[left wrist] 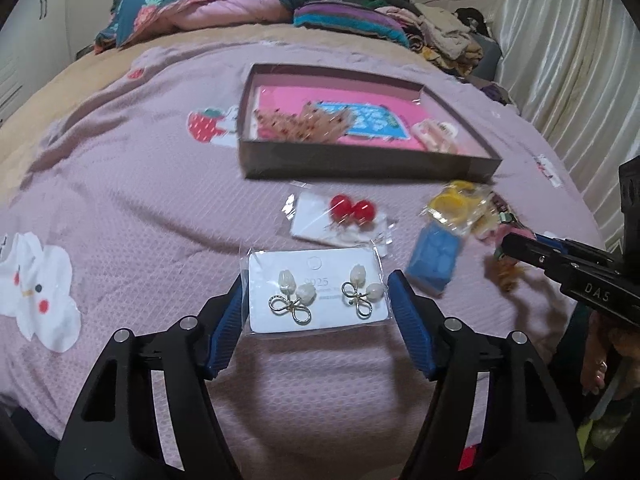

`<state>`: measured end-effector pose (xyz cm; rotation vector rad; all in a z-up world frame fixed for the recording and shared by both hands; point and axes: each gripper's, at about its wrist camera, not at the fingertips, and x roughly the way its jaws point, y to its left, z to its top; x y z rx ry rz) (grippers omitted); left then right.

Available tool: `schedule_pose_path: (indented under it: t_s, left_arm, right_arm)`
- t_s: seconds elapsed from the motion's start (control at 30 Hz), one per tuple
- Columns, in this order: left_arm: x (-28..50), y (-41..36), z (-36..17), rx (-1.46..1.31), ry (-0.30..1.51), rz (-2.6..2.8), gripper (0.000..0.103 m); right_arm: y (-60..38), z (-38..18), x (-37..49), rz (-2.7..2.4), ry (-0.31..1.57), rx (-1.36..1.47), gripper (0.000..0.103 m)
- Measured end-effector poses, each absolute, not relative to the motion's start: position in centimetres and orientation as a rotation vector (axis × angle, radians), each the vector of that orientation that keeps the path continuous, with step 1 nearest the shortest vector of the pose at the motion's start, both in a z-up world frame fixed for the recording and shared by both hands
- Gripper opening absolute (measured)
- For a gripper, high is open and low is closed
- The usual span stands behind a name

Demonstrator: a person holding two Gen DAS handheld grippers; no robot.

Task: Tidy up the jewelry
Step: 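Grasp the white flower earring card with the left tool while the right tool grasps the pink fuzzy clip, then lower the earring card and fuzzy clip into the tray and open both tools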

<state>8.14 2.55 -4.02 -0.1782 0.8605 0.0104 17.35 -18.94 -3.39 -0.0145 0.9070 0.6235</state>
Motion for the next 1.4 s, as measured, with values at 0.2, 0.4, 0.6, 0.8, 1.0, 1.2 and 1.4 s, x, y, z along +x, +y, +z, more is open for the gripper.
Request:
schedule_pose_path:
  t_s: [0.2, 0.4, 0.6, 0.8, 1.0, 1.2, 1.4]
  left_arm:
    - [8.8, 0.8, -3.1, -0.135, 0.841, -0.018, 0.06]
    - [9.8, -0.6, -2.7, -0.134, 0.847, -0.06, 0.06]
    - [10.7, -2.0, -2.1, -0.13, 0.839, -0.098, 0.06]
    - [11.8, -2.9, -1.4, -0.125, 0.823, -0.123, 0.06]
    - [13.1, -3.2, -0.5, -0.13, 0.806, -0.136, 0.06]
    - [14.8, -3.4, 0.7, -0.133, 0.787, -0.137, 0.06]
    - [16.7, -3.2, 1.7, -0.17, 0.778, -0.132, 0.06]
  right_arm:
    - [-21.0, -1.7, 17.3, 0.596, 0.869, 0.02, 0.028]
    - [-23.2, -0.8, 17.6, 0.503, 0.828, 0.019, 0.028]
    - [-25.7, -0.2, 18.3, 0.415, 0.798, 0.035, 0.028]
    - [-27.4, 0.3, 18.7, 0.36, 0.769, 0.051, 0.028]
    - [-28.4, 1.3, 19.4, 0.335, 0.742, 0.073, 0.028]
    - [-28.6, 2.8, 20.2, 0.337, 0.702, 0.073, 0.028]
    - [-27.2, 5.0, 22.1, 0.384, 0.671, 0.058, 0.028]
